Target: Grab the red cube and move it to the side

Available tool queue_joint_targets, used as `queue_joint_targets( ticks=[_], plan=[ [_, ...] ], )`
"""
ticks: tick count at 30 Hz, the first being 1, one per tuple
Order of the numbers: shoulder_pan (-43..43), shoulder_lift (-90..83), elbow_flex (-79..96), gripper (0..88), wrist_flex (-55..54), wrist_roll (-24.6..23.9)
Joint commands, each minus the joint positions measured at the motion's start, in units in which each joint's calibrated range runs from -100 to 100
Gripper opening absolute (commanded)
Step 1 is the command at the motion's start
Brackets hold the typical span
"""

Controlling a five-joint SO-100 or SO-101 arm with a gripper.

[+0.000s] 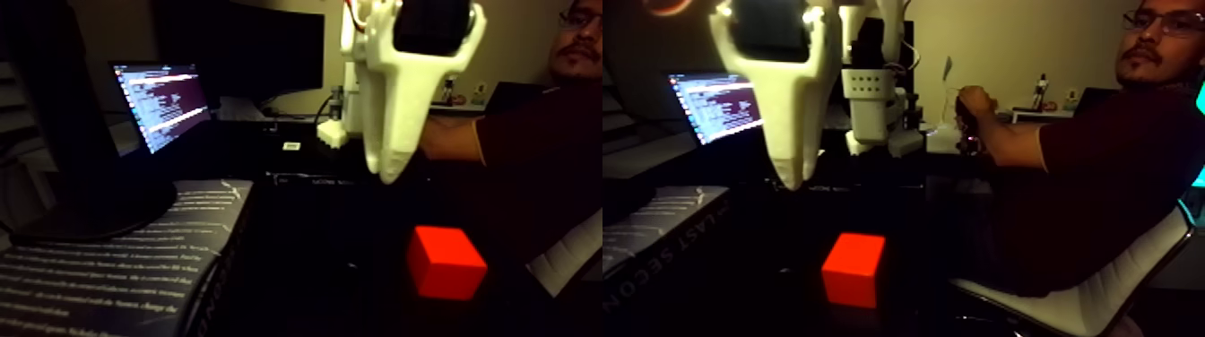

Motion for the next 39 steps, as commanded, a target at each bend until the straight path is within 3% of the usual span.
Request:
queue_joint_targets(
  ticks=[1, 7, 15, 30, 39],
  plan=[
    [-0.4, 0.2, -2.2, 9.6, -1.0, 0.0],
    [-3.0, 0.8, -1.6, 21.8, -2.4, 0.3],
    [-4.0, 4.3, -2.2, 30.9, -2.5, 0.6],
    [-4.2, 4.7, -6.0, 30.9, -0.6, 0.4],
    [-4.0, 7.7, -6.5, 30.9, 1.0, -4.0]
  ],
)
